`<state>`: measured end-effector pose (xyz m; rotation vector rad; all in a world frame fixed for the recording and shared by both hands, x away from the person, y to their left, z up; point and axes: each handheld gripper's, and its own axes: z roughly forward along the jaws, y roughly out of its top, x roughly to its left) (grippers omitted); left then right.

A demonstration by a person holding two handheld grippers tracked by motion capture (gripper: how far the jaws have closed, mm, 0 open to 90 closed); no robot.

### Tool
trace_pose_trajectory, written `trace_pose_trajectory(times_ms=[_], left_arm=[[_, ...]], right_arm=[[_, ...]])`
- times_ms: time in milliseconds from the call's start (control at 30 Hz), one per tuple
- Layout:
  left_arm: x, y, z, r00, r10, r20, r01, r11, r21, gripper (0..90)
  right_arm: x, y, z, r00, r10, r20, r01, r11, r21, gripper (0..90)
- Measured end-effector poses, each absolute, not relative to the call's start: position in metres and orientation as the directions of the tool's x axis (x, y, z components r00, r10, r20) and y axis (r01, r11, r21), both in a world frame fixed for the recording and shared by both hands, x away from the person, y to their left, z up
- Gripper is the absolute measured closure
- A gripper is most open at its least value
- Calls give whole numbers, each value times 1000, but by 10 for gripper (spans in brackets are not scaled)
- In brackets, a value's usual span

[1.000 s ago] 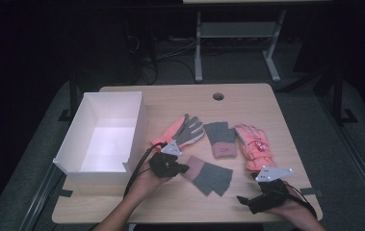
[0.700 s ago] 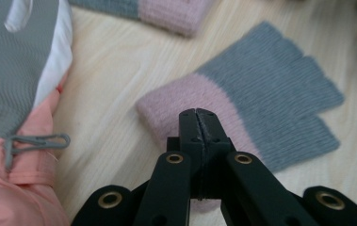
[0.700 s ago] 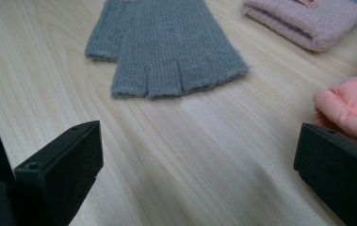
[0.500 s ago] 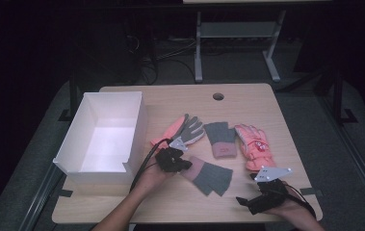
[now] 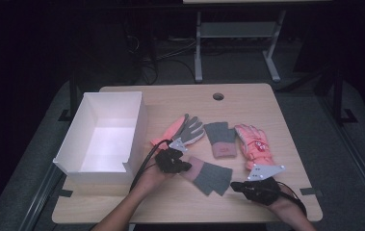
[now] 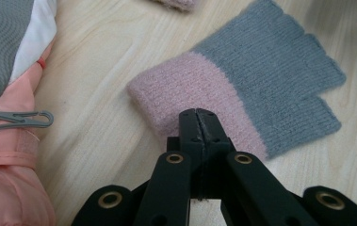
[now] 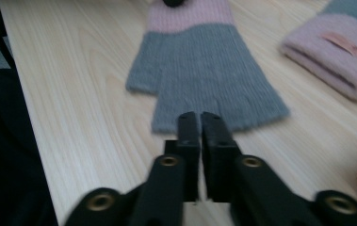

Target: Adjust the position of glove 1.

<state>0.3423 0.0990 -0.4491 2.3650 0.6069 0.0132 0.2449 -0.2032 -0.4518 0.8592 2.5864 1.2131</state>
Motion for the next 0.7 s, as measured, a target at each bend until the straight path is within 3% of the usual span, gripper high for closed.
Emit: trace_pose_trajectory(times_ms=[367,700], left_arm=[[341,101,-450,888,422,-180,435,-651,622,897],[325,105,-449,899,380,-219,431,-672,602,898]], right_arm=[[259,-165,-464,-863,496,94,416,594,689,900],[267,-171,-464,-836,542,89,447,578,683,900]])
